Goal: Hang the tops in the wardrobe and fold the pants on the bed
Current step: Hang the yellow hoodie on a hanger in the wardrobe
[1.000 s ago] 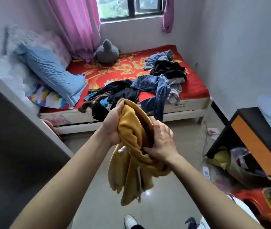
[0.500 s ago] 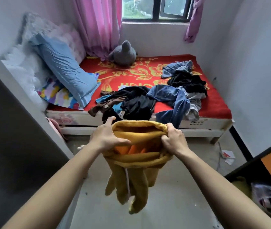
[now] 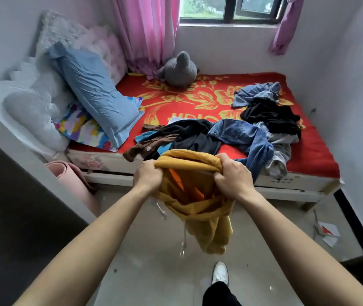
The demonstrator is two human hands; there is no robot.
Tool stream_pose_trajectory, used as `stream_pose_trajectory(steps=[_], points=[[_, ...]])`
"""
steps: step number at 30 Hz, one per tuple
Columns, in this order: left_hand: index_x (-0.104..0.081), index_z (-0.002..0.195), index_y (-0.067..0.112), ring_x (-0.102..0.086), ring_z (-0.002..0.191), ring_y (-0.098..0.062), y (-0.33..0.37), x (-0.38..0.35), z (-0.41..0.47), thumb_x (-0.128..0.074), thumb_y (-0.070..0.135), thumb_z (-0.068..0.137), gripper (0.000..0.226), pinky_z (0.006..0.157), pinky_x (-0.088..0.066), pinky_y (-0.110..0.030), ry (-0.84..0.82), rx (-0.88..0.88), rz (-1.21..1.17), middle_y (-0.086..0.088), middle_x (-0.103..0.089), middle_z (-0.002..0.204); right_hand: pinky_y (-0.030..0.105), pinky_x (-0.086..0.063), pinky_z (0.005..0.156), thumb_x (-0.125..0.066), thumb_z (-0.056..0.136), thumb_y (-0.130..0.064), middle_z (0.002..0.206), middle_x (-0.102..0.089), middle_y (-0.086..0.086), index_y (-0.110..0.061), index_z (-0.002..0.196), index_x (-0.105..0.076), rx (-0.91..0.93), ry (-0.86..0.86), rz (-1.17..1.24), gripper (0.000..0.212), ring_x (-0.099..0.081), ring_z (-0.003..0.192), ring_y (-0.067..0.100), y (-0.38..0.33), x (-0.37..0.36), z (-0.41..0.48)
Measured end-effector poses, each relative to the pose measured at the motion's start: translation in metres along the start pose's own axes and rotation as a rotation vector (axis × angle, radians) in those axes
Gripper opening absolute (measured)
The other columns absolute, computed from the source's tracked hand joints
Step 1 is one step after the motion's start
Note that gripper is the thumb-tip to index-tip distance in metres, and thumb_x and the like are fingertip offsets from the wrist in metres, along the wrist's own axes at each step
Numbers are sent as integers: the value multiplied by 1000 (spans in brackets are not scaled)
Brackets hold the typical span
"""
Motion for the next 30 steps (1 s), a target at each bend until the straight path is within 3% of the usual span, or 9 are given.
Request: stream_pose_trajectory(steps=[4, 8, 12, 17, 19, 22, 26, 28, 30], points=[[-72, 86, 11, -63, 89, -32, 39, -10, 47, -45, 28, 86, 32, 83, -55, -43, -36, 134, -238, -9, -71, 88, 37, -36, 70, -52, 80, -18, 89, -67, 5, -26, 107, -53, -15, -80, 24, 29, -62, 89, 35, 24, -6, 61], [-71, 75, 11, -60, 71, -21, 48, -2, 80, -49, 19, 81, 24, 60, -48, -29, 84, 290, -403, 2, -65, 70, 37, -37, 69, -50, 82, -17, 89, -66, 8, -22, 103, -52, 47, -169, 24, 22, -61, 87, 36, 23, -18, 124], [-66, 74, 19, -60, 71, -16, 23, 45, 81, -60, 24, 77, 8, 51, -40, -24, 225, 360, -299, 6, -65, 70, 38, -41, 69, -49, 81, -24, 87, -64, 9, -24, 96, -51, 183, -244, 69, 15, -59, 84, 36, -18, -41, 177], [-68, 105, 29, -70, 86, -6, -33, 132, 18, -85, 59, 63, 54, 73, -57, -22, 131, 318, -406, 11, -74, 93, 39, -40, 69, -49, 79, -31, 85, -63, 6, -22, 95, -54, 425, -288, 193, 19, -61, 90, 38, -130, -76, 199], [-66, 100, 29, -70, 84, -6, -57, 167, -12, -80, 56, 72, 42, 69, -59, -23, 321, 357, -436, 11, -73, 90, 36, -35, 67, -51, 80, -31, 82, -62, 6, -25, 95, -53, 556, -289, 237, 16, -61, 85, 36, -189, -86, 190], [-61, 101, 26, -68, 89, -16, -99, 219, -55, -68, 57, 85, 35, 79, -60, -40, 651, 468, -384, 4, -69, 96, 34, -34, 65, -51, 80, -35, 80, -62, 3, -29, 101, -56, 751, -269, 306, 23, -61, 81, 34, -281, -98, 155], [-48, 136, 25, -59, 103, -16, -149, 273, -108, -56, 66, 87, 65, 83, -55, -36, 825, 584, -292, 10, -57, 119, 18, -31, 52, -51, 85, -36, 70, -50, -17, -35, 101, -55, 873, -276, 325, 16, -49, 60, 5, -377, -114, 102], [-38, 146, 25, -57, 115, -21, -180, 305, -131, -56, 67, 87, 75, 91, -54, -41, 860, 614, -330, 6, -54, 132, 21, -41, 54, -51, 88, -34, 70, -52, -17, -34, 98, -53, 901, -334, 306, 9, -53, 62, 6, -424, -122, 76], [-33, 151, 23, -53, 126, -26, -209, 333, -152, -58, 64, 88, 79, 100, -50, -46, 909, 609, -404, 0, -48, 145, 24, -38, 51, -53, 88, -31, 65, -48, -16, -32, 87, -44, 934, -340, 264, 9, -50, 58, 10, -467, -128, 49]])
Point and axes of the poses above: each hand's wrist, its own z-axis towards the middle knuckle, its own x-axis out of the back of the hand, y = z × x, the point moved 1 cm from there along z, towards the middle knuckle
